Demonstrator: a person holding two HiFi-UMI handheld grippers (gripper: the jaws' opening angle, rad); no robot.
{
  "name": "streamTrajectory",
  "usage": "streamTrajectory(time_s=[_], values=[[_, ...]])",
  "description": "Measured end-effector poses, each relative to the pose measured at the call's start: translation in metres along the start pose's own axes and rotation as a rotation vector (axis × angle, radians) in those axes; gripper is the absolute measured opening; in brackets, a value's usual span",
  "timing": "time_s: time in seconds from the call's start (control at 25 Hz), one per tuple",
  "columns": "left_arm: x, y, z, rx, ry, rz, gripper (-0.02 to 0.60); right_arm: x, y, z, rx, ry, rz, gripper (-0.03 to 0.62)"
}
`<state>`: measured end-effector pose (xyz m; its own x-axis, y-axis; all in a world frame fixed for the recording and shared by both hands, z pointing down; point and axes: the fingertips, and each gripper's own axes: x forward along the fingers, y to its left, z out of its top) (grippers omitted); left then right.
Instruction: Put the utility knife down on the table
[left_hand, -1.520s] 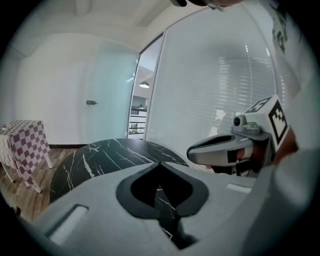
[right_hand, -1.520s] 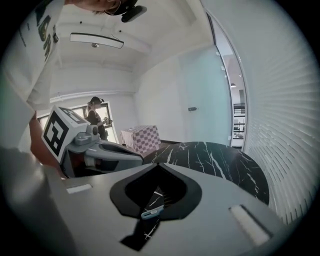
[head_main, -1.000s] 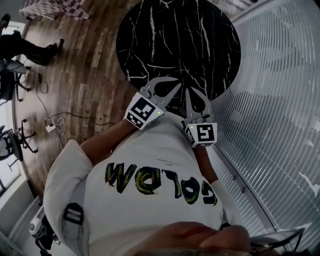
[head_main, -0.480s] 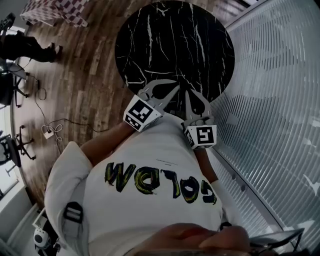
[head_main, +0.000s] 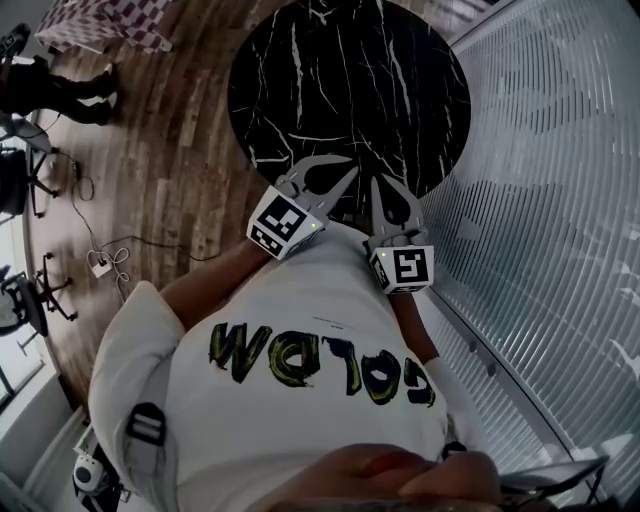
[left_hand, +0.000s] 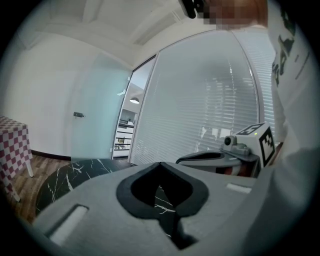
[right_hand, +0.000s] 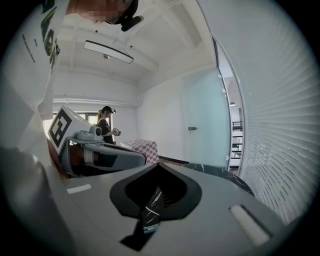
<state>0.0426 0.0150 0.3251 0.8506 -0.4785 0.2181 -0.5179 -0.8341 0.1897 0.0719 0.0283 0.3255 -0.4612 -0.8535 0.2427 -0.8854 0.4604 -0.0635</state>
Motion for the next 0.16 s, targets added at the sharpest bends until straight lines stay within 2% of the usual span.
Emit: streamTrajectory(time_s=[0.16], values=[[0.0035, -0.0004, -0.0046, -0.002, 0.008, -0.007, 0.005, 0.0008, -0.0025, -0.0059, 0.010, 0.007, -0.001, 0.000]])
